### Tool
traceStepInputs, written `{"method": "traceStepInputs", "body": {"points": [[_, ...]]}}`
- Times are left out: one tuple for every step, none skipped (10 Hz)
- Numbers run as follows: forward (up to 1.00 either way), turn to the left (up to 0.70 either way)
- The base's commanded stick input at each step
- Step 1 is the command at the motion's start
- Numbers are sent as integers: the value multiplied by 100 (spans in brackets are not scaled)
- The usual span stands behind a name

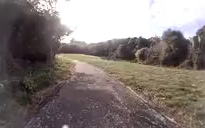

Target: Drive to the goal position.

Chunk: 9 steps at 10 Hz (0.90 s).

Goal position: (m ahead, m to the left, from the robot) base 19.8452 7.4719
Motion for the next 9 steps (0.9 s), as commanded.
{"method": "traceStepInputs", "body": {"points": [[70,0],[70,0],[70,0],[70,0],[70,1],[70,5],[70,7],[70,10],[70,4]]}}
